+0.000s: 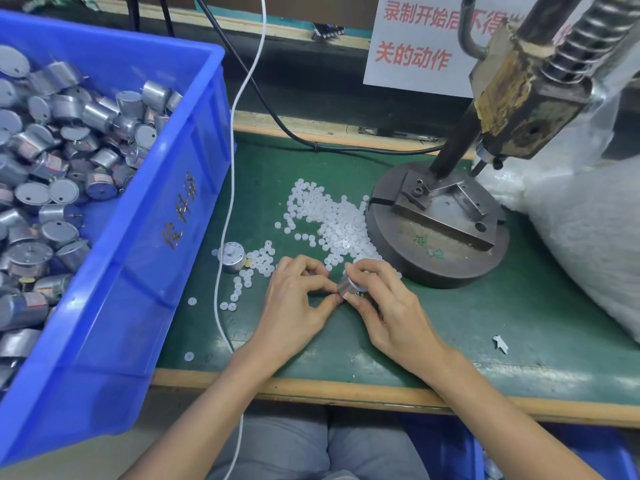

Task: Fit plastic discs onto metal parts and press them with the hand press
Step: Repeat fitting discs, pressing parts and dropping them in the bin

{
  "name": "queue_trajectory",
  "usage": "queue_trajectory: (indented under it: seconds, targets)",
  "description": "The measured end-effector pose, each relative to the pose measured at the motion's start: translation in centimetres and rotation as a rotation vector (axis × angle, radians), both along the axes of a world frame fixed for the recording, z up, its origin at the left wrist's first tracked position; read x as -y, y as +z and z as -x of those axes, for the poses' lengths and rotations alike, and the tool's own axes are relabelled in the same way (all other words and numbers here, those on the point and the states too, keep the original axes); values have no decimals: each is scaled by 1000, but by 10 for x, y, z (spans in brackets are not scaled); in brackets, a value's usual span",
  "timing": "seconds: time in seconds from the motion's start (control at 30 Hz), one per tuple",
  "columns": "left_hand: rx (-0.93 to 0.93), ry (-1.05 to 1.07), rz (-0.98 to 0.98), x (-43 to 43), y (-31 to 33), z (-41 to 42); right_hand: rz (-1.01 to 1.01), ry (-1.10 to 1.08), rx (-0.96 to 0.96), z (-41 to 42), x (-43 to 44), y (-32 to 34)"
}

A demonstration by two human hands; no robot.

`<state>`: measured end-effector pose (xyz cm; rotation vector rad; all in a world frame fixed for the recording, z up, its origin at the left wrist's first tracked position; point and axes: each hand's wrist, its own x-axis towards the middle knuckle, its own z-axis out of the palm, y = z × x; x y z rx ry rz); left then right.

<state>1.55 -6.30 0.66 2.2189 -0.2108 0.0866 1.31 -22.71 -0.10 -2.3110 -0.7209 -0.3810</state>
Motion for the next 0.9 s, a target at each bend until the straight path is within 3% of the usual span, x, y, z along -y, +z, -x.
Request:
queue_trajectory:
  seconds: [0.37, 0.67, 0.77, 0.83, 0.9]
  targets:
    - [-50, -91, 222, -5, 6, 5, 32, 78, 15, 2, -2, 5]
    - [-31, -80, 132, -4, 6, 8, 67, 69, -8, 2, 0, 1]
    - [21, -139, 84, 2, 11, 8, -214, -26, -131, 5, 2, -1]
    - [69, -196, 102, 14, 22, 0, -701, -98, -420, 6, 2, 9]
    - [104, -210, 143, 37, 37, -17, -1204, -160, -589, 2, 5, 23]
